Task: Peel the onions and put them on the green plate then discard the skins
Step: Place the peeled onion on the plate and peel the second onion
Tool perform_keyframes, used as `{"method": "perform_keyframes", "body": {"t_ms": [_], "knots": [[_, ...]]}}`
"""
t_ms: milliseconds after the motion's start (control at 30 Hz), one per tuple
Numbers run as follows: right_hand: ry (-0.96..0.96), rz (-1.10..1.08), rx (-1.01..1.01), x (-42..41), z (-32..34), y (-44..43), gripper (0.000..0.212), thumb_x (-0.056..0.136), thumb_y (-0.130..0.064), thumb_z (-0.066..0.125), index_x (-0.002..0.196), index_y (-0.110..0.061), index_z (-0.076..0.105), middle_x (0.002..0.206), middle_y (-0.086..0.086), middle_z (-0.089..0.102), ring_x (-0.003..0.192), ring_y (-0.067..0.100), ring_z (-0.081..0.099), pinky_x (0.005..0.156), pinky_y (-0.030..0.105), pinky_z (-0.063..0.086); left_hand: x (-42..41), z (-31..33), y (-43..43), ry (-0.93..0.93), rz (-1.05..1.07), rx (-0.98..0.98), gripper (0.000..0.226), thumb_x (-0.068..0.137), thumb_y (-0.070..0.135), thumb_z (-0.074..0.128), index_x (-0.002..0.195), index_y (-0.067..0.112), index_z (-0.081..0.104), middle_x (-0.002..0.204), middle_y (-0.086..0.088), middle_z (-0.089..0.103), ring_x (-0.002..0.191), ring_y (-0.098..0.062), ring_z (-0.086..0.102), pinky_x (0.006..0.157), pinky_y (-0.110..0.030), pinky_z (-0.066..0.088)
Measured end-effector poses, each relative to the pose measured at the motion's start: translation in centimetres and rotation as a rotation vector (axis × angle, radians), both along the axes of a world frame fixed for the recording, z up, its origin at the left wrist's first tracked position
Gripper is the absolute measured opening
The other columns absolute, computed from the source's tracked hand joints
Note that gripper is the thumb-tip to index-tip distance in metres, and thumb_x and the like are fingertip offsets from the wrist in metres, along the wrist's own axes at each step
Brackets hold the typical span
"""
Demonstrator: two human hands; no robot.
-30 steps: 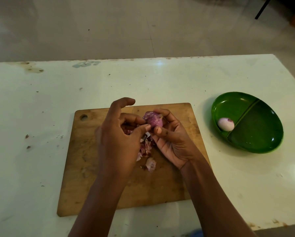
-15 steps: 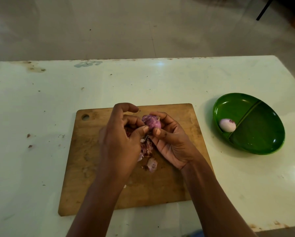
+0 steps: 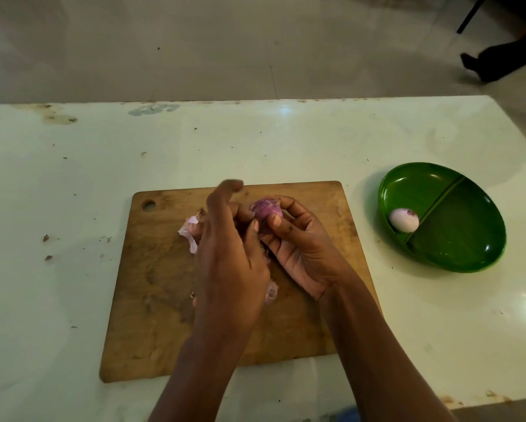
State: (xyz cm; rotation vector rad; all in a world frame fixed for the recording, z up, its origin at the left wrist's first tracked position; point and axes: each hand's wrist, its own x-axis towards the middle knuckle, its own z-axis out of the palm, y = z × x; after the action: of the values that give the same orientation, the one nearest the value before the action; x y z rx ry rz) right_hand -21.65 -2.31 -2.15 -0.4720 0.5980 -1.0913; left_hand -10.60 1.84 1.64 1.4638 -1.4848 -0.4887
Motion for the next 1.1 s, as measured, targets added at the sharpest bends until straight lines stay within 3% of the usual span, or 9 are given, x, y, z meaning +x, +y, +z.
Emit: {"method": "perform_keyframes", "body": {"t_ms": [133,233,333,400,567,733,833,933,1100], "knots": [[0.019,-0.039,0.022,-0.1,0.1,0.1,0.045,0.059,-0.010,0.075,0.102,-0.006,0.061,0.097,0.011,0.071,0.091,0.021,0.069,0.081,0.029,0.058,0.2,0.2,0.2,0.063,0.020,0.029,0.072,0.086,0.003,0.064,0.141,0.029,0.024,0.124,-0.003,0.055,0.103,-0.014,0.061,0.076,-0.012,0.052],[-0.001,-0.050,0.053,-0.1,0.0,0.1,0.054,0.059,-0.020,0.080,0.107,-0.003,0.062,0.100,0.014,0.070,0.091,0.021,0.069,0.077,0.028,0.058,0.4,0.2,0.3,0.105,0.035,0.100,0.067,0.083,0.018,0.069,0.135,0.034,0.030,0.118,0.007,0.053,0.104,-0.010,0.058,0.074,-0.010,0.049],[-0.029,-0.055,0.074,0.0,-0.3,-0.1,0.085,0.055,-0.030,0.091,0.124,0.005,0.055,0.114,0.021,0.065,0.100,0.026,0.065,0.080,0.030,0.058,0.6,0.0,0.2,0.104,0.039,0.108,0.064,0.077,0.023,0.075,0.129,0.031,0.040,0.110,0.015,0.054,0.099,0.001,0.056,0.077,-0.006,0.047],[-0.053,-0.043,0.071,-0.1,-0.4,-0.1,0.092,0.056,-0.031,0.092,0.129,0.007,0.050,0.119,0.024,0.062,0.105,0.029,0.061,0.084,0.031,0.055,0.7,-0.1,0.0,0.089,0.033,0.098,0.056,0.074,0.024,0.077,0.120,0.032,0.046,0.105,0.018,0.057,0.097,0.002,0.058,0.078,-0.012,0.050],[-0.160,0.011,0.053,-0.3,-0.4,0.0,0.083,0.062,-0.021,0.089,0.128,0.010,0.049,0.116,0.024,0.063,0.098,0.025,0.065,0.083,0.031,0.056,0.4,-0.1,0.0,0.104,0.104,0.067,0.041,0.074,0.014,0.079,0.109,0.022,0.060,0.091,0.021,0.062,0.084,0.004,0.064,0.071,-0.010,0.051],[-0.194,0.029,0.046,-0.3,-0.3,0.2,0.071,0.064,-0.014,0.086,0.123,0.008,0.053,0.113,0.023,0.066,0.098,0.025,0.068,0.080,0.031,0.058,-0.3,0.2,0.3,0.163,0.225,0.035,0.062,0.073,0.007,0.078,0.126,0.023,0.050,0.087,0.028,0.060,0.082,0.009,0.065,0.075,-0.014,0.053],[-0.206,0.033,0.058,-0.3,-0.3,0.2,0.064,0.065,-0.010,0.082,0.120,0.008,0.054,0.111,0.023,0.067,0.094,0.026,0.070,0.076,0.030,0.058,-0.1,0.0,0.3,0.069,0.239,-0.016,0.062,0.073,0.010,0.078,0.128,0.022,0.051,0.088,0.016,0.066,0.080,0.003,0.065,0.072,-0.001,0.045],[-0.200,0.028,0.063,-0.4,-0.3,0.2,0.066,0.064,-0.010,0.083,0.120,0.008,0.054,0.111,0.024,0.066,0.093,0.026,0.070,0.075,0.030,0.059,0.1,-0.2,0.3,-0.032,0.267,-0.006,0.055,0.072,0.014,0.080,0.117,0.029,0.052,0.086,0.000,0.072,0.074,-0.009,0.067,0.062,-0.002,0.044],[-0.156,0.004,0.057,-0.4,-0.5,0.1,0.075,0.059,-0.014,0.089,0.121,0.008,0.054,0.111,0.024,0.066,0.094,0.027,0.070,0.076,0.031,0.058,0.1,-0.1,0.0,0.048,0.197,0.017,0.047,0.075,0.006,0.077,0.113,0.019,0.053,0.084,0.008,0.068,0.073,0.000,0.065,0.064,-0.009,0.050]]}}
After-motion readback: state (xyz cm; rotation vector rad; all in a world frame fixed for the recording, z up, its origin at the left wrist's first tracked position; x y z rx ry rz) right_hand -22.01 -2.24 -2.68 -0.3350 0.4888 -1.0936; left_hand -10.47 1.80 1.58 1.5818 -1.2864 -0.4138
